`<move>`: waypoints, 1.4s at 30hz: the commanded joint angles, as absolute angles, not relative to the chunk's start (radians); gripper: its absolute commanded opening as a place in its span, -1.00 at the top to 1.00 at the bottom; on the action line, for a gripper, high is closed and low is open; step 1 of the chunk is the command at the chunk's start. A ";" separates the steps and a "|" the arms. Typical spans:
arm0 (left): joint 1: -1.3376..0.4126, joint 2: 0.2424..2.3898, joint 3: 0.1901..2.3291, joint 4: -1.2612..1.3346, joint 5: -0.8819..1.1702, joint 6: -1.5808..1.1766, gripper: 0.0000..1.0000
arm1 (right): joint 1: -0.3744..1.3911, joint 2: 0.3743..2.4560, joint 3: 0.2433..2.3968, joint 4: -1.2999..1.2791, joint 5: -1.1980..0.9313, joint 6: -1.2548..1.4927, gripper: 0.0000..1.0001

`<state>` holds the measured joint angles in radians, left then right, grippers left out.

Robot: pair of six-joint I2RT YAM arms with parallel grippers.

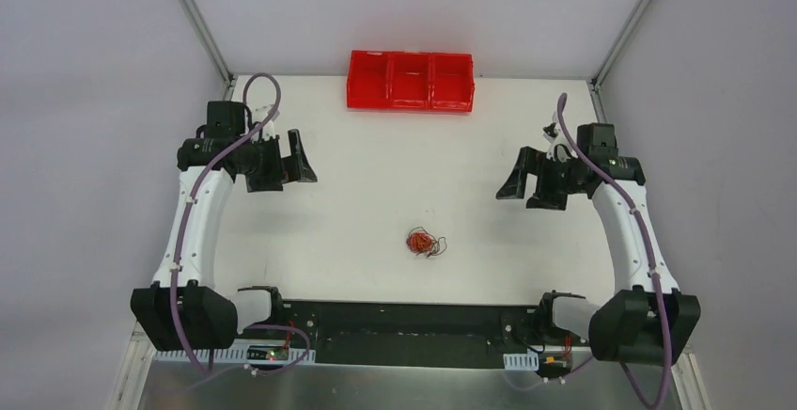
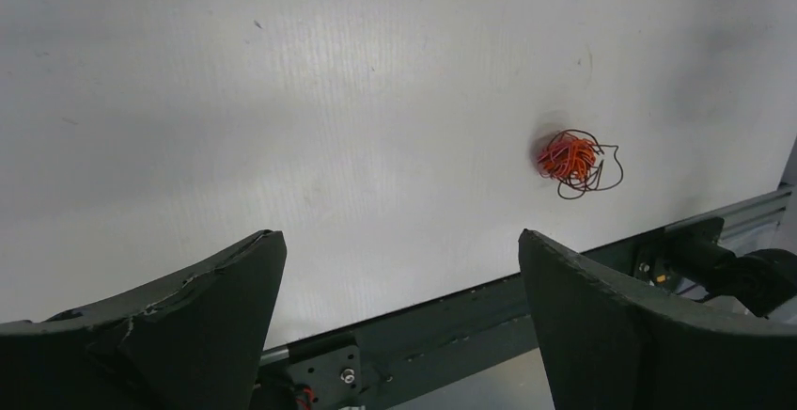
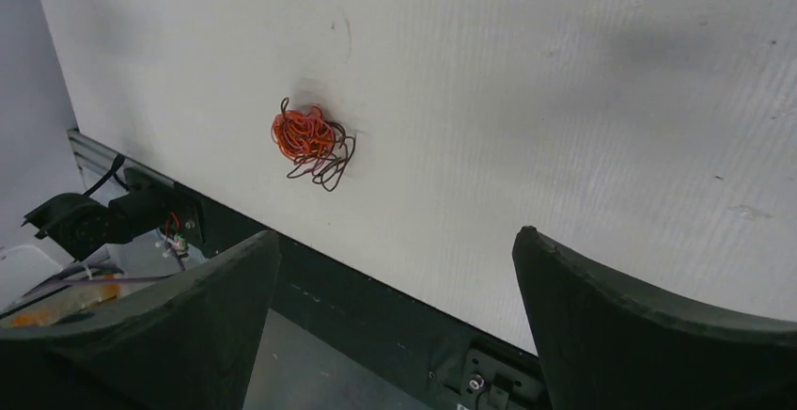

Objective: Untangle the cables

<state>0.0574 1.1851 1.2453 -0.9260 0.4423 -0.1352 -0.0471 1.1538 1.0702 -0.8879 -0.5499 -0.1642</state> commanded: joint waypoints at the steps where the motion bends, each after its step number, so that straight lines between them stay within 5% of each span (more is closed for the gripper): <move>1: 0.036 1.203 1.194 -0.903 0.573 -0.183 -0.99 | -0.026 1.229 1.137 -0.956 -0.677 -0.220 -0.98; 11: -0.020 1.211 1.027 -0.678 0.865 -0.315 -0.99 | 0.240 1.464 1.186 -0.987 -0.669 -0.218 -0.98; 33: -0.080 1.064 0.763 -0.371 0.861 -0.488 -0.99 | 0.621 1.954 1.352 -0.864 -0.556 -0.188 -0.65; 37: -0.079 1.051 0.749 -0.367 0.857 -0.496 -0.99 | 0.654 2.012 1.393 -0.877 -0.543 -0.201 -0.29; 38: -0.079 1.049 0.744 -0.364 0.858 -0.500 -0.99 | 0.656 2.017 1.402 -0.888 -0.549 -0.207 -0.09; 41: -0.082 1.050 0.719 -0.349 0.862 -0.518 -0.97 | 0.657 1.983 1.429 -0.935 -0.567 -0.222 1.00; 42: -0.090 1.056 0.702 -0.332 0.870 -0.527 -0.92 | 0.655 1.952 1.430 -0.939 -0.569 -0.226 1.00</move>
<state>-0.0727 1.0683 0.7456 -0.3878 0.8379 -0.4881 0.6590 2.0174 1.3762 -0.8780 -0.5636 -0.2031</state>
